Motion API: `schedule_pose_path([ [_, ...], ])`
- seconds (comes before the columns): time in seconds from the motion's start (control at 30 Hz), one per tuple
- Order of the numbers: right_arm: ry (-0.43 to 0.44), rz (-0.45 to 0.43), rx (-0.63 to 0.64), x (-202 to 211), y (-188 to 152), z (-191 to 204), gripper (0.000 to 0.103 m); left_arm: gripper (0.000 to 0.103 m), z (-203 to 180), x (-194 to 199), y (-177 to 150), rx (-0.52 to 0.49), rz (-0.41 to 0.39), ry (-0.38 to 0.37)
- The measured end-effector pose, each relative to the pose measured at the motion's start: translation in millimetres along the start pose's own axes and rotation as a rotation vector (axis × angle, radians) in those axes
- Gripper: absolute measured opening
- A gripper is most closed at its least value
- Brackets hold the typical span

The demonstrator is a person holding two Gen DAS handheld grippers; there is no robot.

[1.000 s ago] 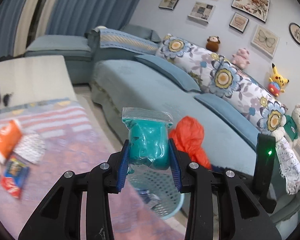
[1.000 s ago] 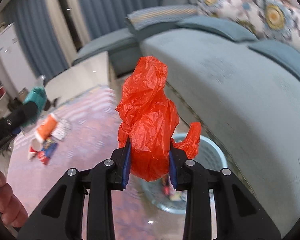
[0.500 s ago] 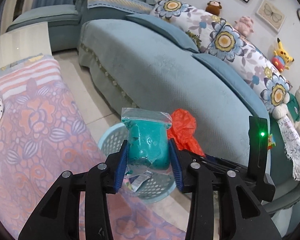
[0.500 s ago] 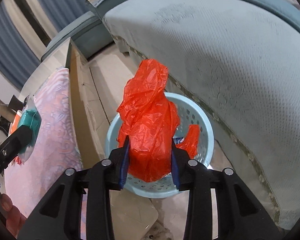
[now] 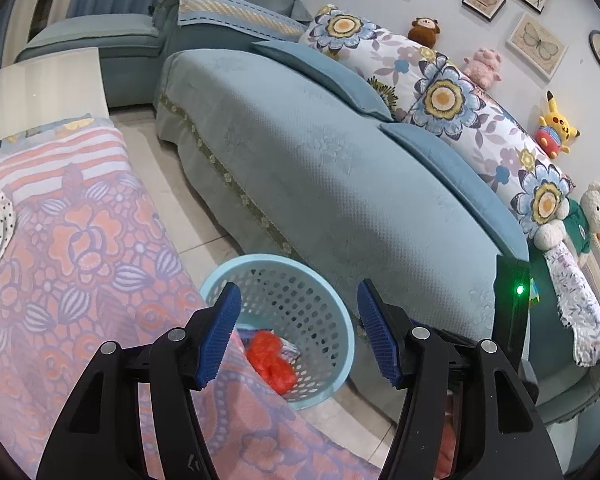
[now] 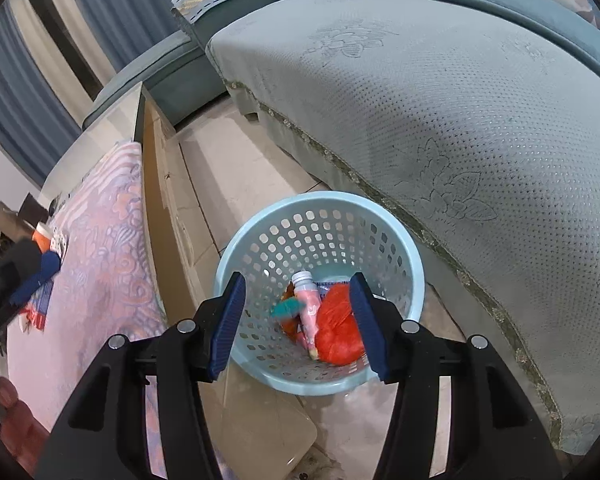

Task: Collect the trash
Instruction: 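Carry teal packet and red bag over the wastebasket and open both tools, then grasp the red-and-white paper cup with left tool while right tool grasps the tiger card box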

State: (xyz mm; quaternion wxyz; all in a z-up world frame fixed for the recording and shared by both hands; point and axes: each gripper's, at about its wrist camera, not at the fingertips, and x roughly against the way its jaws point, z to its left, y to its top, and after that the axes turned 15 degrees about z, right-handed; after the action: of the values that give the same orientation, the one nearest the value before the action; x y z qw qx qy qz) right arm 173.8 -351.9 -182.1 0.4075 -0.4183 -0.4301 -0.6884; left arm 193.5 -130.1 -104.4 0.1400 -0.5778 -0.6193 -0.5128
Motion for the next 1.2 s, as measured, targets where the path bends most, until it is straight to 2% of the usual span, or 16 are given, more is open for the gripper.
schedule_pose_path([
  [0.13,0.018,-0.037,0.050,11.2,-5.5,22.0,0.051,0.059,-0.3,14.0,0.6,-0.003,-0.028,0.003],
  [0.27,0.050,-0.083,0.117,29.4,-6.1,54.8,0.051,0.059,3.3,42.0,2.1,0.012,-0.088,0.003],
  [0.4,0.075,-0.118,0.190,43.1,-7.3,92.2,0.051,0.059,12.6,71.9,1.6,0.032,-0.132,0.044],
  [0.6,0.142,-0.135,0.285,45.8,-11.5,157.5,0.051,0.059,61.8,125.8,-15.2,0.132,-0.189,0.177],
  [0.73,0.171,-0.118,0.355,34.0,-20.3,203.9,0.051,0.065,111.8,161.9,-32.5,0.224,-0.231,0.372],
  [0.87,0.185,-0.083,0.462,9.7,-35.8,259.3,0.053,0.065,164.9,182.5,-46.5,0.326,-0.233,0.543],
  [1.0,0.167,-0.062,0.582,-17.5,-51.8,310.4,0.057,0.065,211.4,190.0,-58.1,0.408,-0.214,0.606],
  [1.2,0.158,0.014,0.677,-57.7,-71.6,358.4,0.060,0.065,252.4,179.2,-55.2,0.415,-0.161,0.613],
])
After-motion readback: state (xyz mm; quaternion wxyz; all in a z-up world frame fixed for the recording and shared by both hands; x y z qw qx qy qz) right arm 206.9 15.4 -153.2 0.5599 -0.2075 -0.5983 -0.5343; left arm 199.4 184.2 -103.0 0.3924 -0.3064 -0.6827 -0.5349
